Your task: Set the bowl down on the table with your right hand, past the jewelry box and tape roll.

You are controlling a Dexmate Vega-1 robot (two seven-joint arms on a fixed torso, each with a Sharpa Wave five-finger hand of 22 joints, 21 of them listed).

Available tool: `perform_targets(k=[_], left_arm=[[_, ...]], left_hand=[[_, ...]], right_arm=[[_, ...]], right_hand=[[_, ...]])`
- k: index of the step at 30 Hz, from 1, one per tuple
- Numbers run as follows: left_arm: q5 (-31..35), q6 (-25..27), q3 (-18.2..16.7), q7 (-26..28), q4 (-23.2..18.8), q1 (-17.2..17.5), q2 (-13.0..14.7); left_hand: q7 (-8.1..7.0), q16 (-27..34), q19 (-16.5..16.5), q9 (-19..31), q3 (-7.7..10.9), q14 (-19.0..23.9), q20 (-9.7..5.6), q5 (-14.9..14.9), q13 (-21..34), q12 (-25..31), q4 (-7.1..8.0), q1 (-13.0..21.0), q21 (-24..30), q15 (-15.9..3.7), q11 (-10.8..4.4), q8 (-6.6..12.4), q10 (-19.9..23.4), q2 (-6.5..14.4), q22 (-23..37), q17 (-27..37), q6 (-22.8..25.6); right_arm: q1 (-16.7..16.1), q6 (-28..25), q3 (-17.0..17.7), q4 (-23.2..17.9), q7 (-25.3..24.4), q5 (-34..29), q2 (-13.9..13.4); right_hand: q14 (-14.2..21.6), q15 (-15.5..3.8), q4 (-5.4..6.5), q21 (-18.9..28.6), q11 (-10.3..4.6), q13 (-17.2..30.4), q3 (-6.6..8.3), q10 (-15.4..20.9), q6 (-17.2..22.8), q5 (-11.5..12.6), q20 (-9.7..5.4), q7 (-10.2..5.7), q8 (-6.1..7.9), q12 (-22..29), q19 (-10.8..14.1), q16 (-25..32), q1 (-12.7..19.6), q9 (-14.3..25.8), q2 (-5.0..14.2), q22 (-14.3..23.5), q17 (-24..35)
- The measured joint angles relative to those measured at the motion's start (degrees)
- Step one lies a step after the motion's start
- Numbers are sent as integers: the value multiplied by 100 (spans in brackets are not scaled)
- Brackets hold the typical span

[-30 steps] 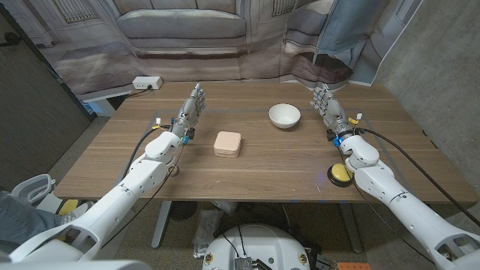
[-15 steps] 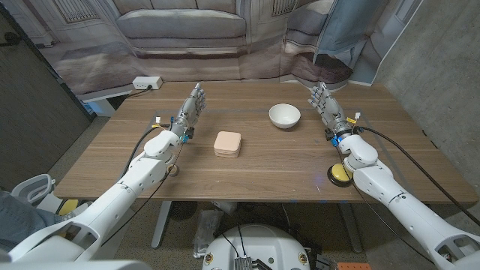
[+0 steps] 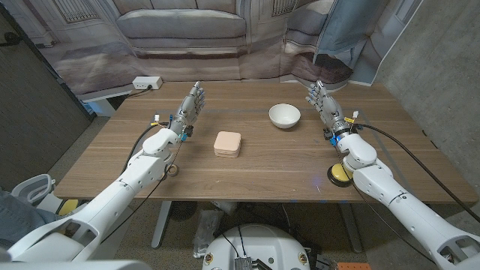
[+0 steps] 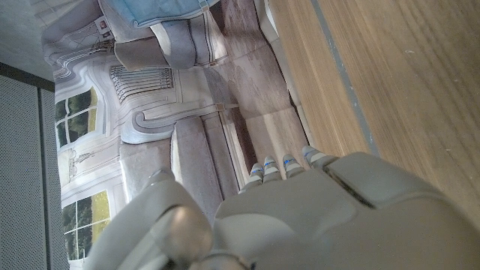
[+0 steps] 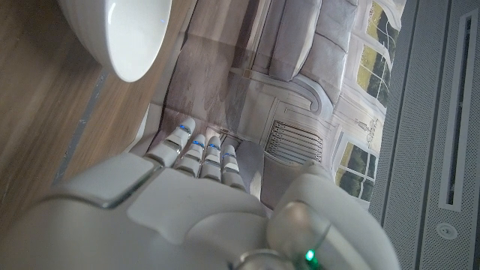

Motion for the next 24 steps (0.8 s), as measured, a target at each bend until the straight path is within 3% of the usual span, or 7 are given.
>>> perform_targets(k=[24], left_arm=[[-8, 3, -36, 20, -61, 43, 46]], left_hand=[[31, 0, 0, 0, -24, 0, 0, 0, 0, 0, -24, 30, 0, 0, 0, 0, 0, 30, 0, 0, 30]], right_arm=[[-89, 156, -80, -295, -227, -606, -158]], right_hand=[[102, -22, -85, -19, 0, 0, 38, 143, 113, -22, -30, 9, 0, 45, 93, 0, 134, 0, 47, 28, -1]])
